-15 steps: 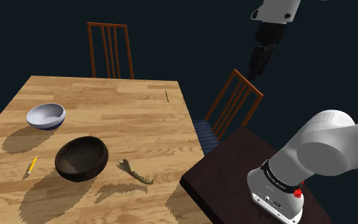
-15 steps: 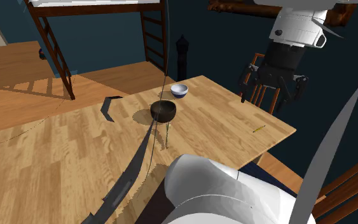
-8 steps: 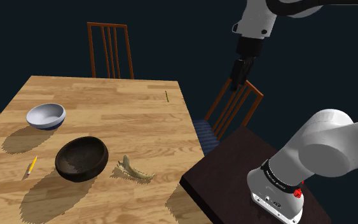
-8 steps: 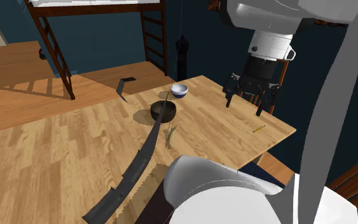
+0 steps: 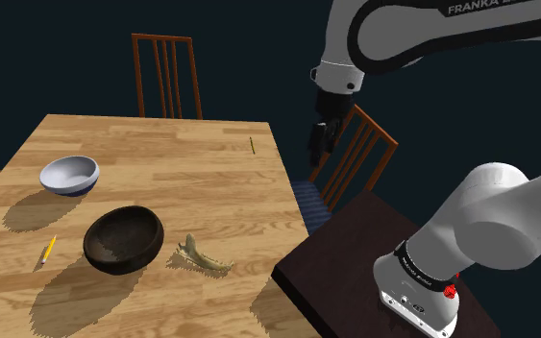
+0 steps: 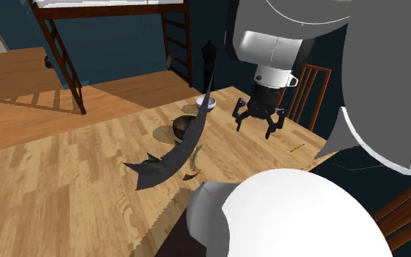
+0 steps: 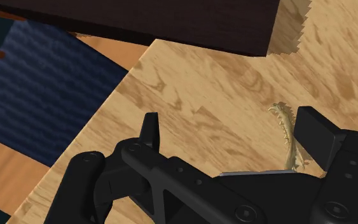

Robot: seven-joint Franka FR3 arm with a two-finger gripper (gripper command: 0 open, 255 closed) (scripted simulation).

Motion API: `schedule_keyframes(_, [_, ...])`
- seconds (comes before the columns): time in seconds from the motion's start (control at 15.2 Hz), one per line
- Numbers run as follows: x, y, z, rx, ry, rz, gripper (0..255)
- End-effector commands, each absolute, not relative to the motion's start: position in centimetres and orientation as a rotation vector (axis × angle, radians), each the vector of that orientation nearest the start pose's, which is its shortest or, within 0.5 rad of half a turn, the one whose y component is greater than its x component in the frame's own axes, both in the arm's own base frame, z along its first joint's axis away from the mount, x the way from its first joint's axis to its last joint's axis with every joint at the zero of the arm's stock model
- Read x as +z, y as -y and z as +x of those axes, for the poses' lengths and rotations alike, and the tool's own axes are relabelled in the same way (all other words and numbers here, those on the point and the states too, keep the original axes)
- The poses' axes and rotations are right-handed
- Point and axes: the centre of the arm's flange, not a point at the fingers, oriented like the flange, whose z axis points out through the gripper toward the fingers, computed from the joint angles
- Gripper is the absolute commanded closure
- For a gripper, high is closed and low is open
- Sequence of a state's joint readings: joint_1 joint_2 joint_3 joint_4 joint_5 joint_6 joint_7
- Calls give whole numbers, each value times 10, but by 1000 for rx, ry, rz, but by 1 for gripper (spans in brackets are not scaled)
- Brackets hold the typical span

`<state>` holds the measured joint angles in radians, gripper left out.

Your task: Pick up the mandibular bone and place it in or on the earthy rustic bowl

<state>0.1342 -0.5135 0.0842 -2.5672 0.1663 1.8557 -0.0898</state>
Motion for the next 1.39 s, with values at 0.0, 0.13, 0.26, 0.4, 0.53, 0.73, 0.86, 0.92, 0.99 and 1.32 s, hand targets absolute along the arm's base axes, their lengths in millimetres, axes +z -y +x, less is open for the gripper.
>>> schedule_keyframes(0.0, [401, -109, 358, 303, 374, -2999, 0])
schedule_keyframes(0.13, [383, -127, 364, 300, 400, -2993, 0])
schedule_keyframes(0.26, [366, -145, 371, 297, 427, -2988, 0])
schedule_keyframes(0.4, [348, -164, 377, 295, 453, -2982, 0])
schedule_keyframes(0.53, [331, -182, 383, 292, 479, -2976, 0])
schedule_keyframes(0.73, [305, -211, 392, 287, 518, -2966, 0])
schedule_keyframes(0.86, [288, -230, 397, 285, 544, -2960, 0])
schedule_keyframes(0.92, [279, -240, 400, 283, 557, -2956, 0])
schedule_keyframes(0.99, [271, -249, 402, 282, 570, -2953, 0])
schedule_keyframes(1.32, [228, -298, 414, 274, 634, -2935, 0])
